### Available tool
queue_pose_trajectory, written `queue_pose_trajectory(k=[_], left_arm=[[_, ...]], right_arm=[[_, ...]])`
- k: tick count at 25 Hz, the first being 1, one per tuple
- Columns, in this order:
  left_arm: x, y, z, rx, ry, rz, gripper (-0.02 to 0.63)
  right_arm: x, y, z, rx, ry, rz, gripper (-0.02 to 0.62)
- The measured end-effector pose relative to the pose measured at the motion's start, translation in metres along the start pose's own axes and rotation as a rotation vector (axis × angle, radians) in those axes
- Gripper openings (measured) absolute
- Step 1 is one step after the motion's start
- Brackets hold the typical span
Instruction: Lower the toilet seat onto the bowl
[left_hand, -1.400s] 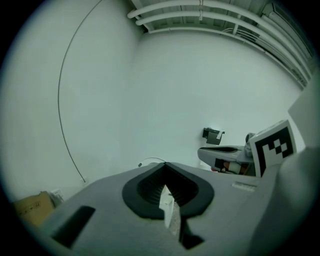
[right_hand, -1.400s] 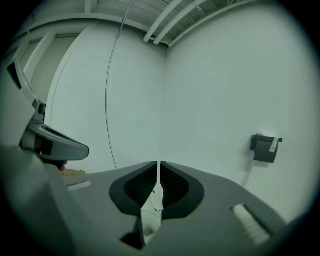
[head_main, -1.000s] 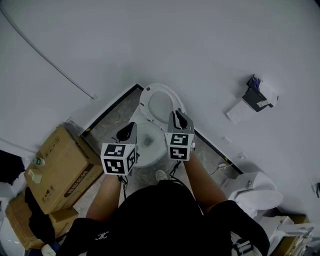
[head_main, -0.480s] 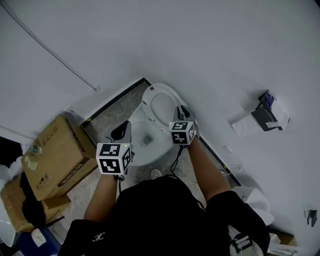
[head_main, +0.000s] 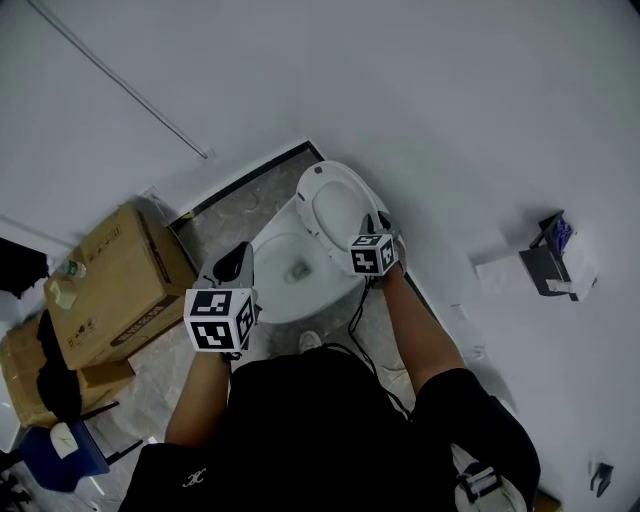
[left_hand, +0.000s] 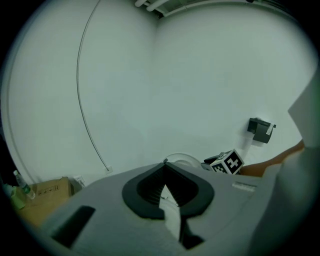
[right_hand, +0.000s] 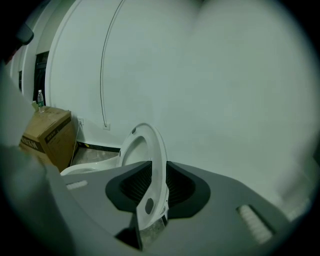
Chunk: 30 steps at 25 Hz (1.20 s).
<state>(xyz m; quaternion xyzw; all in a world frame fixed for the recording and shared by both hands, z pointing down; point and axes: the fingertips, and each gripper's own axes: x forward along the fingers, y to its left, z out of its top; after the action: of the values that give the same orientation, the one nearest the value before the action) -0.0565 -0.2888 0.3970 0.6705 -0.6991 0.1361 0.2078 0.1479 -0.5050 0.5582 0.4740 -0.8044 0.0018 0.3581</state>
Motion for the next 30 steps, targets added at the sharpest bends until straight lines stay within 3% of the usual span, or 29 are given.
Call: queue_pose_trajectory(k=[16, 30], left_arm=[[0.009, 0.013, -0.013, -0.014, 0.056, 0.053, 0.008], [0.001, 0.008, -0.020, -0.024, 0.053, 0.054, 0.008]], right_arm=[[0.030, -0.008, -0.006, 0.010, 0.032, -0.012, 0.075], [0.012, 0.023, -0.007, 0.009, 0.028, 0.058, 0.067]])
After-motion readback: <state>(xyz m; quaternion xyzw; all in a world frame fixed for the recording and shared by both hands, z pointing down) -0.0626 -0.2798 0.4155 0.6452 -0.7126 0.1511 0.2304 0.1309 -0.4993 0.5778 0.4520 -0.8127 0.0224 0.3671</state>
